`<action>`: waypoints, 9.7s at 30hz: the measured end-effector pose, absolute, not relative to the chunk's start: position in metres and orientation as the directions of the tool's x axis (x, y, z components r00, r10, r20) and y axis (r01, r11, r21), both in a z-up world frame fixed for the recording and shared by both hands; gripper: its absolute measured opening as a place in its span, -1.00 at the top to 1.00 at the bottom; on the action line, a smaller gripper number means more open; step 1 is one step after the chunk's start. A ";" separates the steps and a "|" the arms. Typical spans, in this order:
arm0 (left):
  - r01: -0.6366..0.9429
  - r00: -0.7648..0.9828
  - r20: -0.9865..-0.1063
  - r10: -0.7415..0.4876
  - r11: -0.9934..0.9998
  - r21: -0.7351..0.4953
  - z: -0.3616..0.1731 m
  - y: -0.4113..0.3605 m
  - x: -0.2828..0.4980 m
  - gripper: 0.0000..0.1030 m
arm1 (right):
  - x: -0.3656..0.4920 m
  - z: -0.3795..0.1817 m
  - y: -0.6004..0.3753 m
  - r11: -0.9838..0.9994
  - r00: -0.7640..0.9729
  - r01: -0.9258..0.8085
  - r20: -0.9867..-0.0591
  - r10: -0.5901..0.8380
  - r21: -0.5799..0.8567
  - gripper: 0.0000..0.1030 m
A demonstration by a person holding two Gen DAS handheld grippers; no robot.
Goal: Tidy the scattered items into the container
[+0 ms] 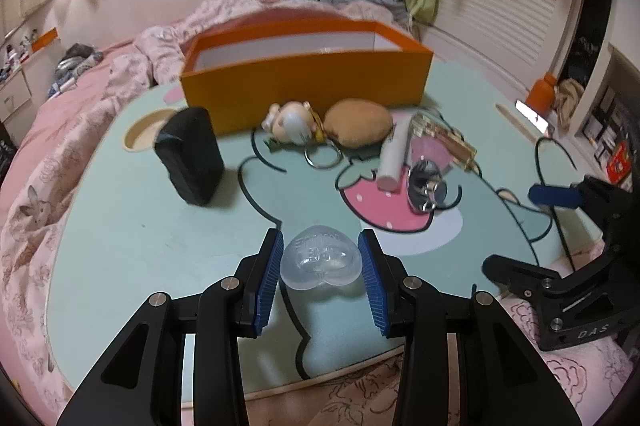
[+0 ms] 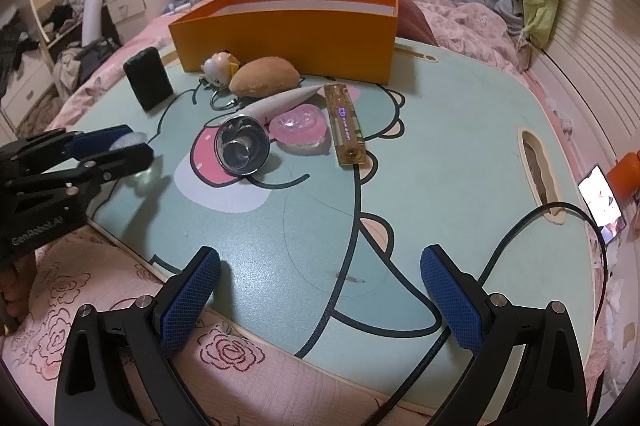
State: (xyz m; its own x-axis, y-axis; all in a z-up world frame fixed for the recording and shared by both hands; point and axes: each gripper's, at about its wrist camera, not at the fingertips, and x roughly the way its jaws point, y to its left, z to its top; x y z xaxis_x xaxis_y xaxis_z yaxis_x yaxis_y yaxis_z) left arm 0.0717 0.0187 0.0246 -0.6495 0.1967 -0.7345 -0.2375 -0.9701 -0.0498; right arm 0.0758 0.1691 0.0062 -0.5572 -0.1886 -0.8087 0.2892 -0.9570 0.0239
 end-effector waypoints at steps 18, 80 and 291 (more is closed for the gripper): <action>-0.202 -0.681 -0.701 0.212 -0.974 -0.099 0.037 0.004 0.083 0.21 | 0.009 0.038 0.189 -0.942 -0.595 0.296 -0.740 -0.313 0.160 0.03; -0.144 -0.655 -0.692 0.304 -0.949 -0.281 0.100 -0.014 -0.066 0.18 | -0.052 0.088 0.175 -0.946 -0.662 0.280 -0.680 -0.315 0.166 0.12; -0.184 -0.725 -0.651 0.225 -0.974 -0.133 0.108 0.007 -0.108 0.52 | -0.124 0.073 0.140 -0.952 -0.644 0.279 -0.710 -0.284 0.127 0.26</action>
State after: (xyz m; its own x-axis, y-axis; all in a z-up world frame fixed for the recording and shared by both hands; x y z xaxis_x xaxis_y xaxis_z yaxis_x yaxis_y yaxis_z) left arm -0.1084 0.0068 0.1077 -0.7248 0.2255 -0.6510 -0.1839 -0.9740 -0.1325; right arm -0.1240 0.1396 0.0733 -0.6441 -0.2841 -0.7102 0.2793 -0.9517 0.1274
